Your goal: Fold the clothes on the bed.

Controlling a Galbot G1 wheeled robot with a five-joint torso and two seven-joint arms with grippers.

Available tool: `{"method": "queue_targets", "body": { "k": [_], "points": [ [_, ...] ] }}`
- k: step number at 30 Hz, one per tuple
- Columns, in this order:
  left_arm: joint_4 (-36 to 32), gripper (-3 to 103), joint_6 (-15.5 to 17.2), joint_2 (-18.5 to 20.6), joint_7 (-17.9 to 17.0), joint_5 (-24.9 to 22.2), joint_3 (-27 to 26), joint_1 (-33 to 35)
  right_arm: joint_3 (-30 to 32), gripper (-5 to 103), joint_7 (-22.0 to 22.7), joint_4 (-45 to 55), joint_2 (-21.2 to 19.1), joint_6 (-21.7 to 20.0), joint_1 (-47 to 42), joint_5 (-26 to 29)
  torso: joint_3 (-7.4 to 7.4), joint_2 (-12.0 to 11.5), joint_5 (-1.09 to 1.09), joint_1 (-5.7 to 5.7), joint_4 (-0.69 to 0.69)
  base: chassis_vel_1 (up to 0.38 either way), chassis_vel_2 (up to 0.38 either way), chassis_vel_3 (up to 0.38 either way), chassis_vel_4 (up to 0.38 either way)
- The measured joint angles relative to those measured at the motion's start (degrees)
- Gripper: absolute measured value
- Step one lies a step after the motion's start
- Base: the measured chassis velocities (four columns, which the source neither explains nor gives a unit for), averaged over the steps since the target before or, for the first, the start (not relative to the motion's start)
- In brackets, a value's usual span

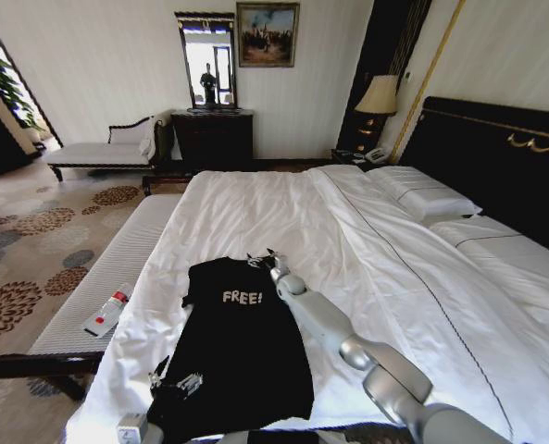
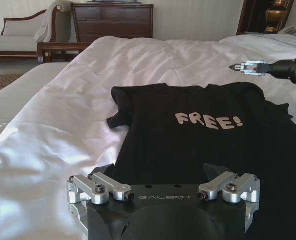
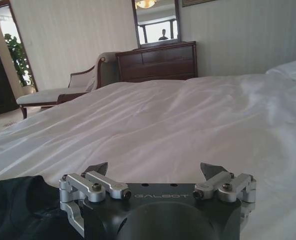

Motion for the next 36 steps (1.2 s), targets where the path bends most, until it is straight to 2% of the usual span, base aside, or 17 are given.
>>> {"method": "queue_targets", "body": {
  "k": [2, 5, 7, 9, 10, 11, 13, 16, 28, 30, 31, 35, 36],
  "points": [
    [0.02, 100, 0.0, -0.03, -0.01, 0.02, 0.04, -0.02, 0.76, 100, 0.32, 1.67, -1.14, -0.63, -0.99, 1.23, 0.0, 0.0, 0.0, 0.0, 0.01, 0.0, 0.0, 0.0, 0.0],
    [0.17, 100, 0.0, -0.38, -0.07, 0.61, 0.6, -0.23, 3.8, 100, 1.79, 10.24, -6.6, -3.34, -6.28, 7.27, -0.01, 0.0, -0.02, -0.01, 0.03, 0.0, 0.0, 0.0, 0.0],
    [0.19, 100, 0.0, -0.47, -0.07, 0.7, 0.73, -0.25, 4.41, 100, 2.0, 11.8, -7.7, -3.78, -7.51, 8.4, -0.01, 0.0, -0.02, -0.01, 0.03, 0.0, 0.0, 0.0, 0.0],
    [0.22, 100, 0.0, -0.67, -0.1, 0.94, 1.0, -0.29, 6.14, 100, 2.39, 15.03, -9.82, -4.77, -10.91, 10.57, -0.01, 0.01, -0.03, -0.02, -0.01, 0.0, 0.0, 0.0, 0.0],
    [0.22, 100, 0.0, -0.8, -0.12, 1.04, 1.22, -0.3, 8.5, 100, 2.6, 17.62, -11.04, -5.88, -15.43, 12.1, -0.01, 0.01, 0.0, -0.01, -0.02, 0.0, 0.0, 0.0, 0.0],
    [0.21, 100, 0.0, -0.84, -0.14, 1.11, 1.31, -0.27, 9.76, 103, 2.67, 18.41, -11.22, -6.3, -17.76, 12.78, -0.01, 0.01, 0.0, -0.01, -0.02, 0.0, 0.0, 0.0, 0.0],
    [0.2, 100, -0.01, -0.85, -0.14, 1.25, 1.39, -0.23, 10.49, 103, 2.7, 18.77, -11.16, -6.54, -19.06, 13.26, -0.01, 0.01, 0.0, -0.01, -0.01, 0.0, 0.0, 0.0, 0.0],
    [-0.06, 100, -0.02, -0.87, -0.15, 1.85, 1.52, 0.07, 12.22, 94, 2.42, 19.47, -9.98, -7.31, -22.41, 15.0, -0.01, 0.01, -0.02, -0.02, 0.0, 0.0, 0.0, 0.0, 0.0],
    [-1.73, 100, 0.43, -0.8, -0.45, 0.85, 0.29, 0.92, 10.99, 84, 2.12, 17.54, -5.88, -7.64, -21.75, 15.94, 0.0, 0.01, -0.03, -0.01, 0.02, 0.0, 0.0, 0.0, 0.0],
    [-1.64, 100, 0.35, -0.73, -0.46, 0.44, 0.05, 0.88, 10.97, 74, 2.27, 16.96, -5.37, -7.63, -21.53, 16.06, 0.0, 0.01, -0.03, -0.02, 0.02, 0.0, 0.0, 0.0, 0.0],
    [-1.64, 100, 0.35, -0.73, -0.46, 0.44, 0.05, 0.88, 10.97, 74, 2.27, 16.96, -5.37, -7.63, -21.53, 16.06, 0.0, 0.01, -0.03, -0.02, 0.02, 0.0, 0.0, 0.0, 0.0],
    [-1.15, 100, 0.31, -0.65, -0.47, 0.1, -0.01, 0.61, 10.97, 52, 2.41, 16.72, -5.5, -7.53, -21.07, 16.43, 0.0, 0.01, -0.03, -0.01, 0.01, 0.0, 0.0, 0.0, 0.0],
    [-1.15, 100, 0.31, -0.65, -0.47, 0.1, -0.01, 0.61, 10.97, 52, 2.41, 16.72, -5.5, -7.53, -21.07, 16.43, 0.0, 0.01, -0.03, -0.01, 0.01, 0.0, 0.0, 0.0, 0.0]
  ]
}}
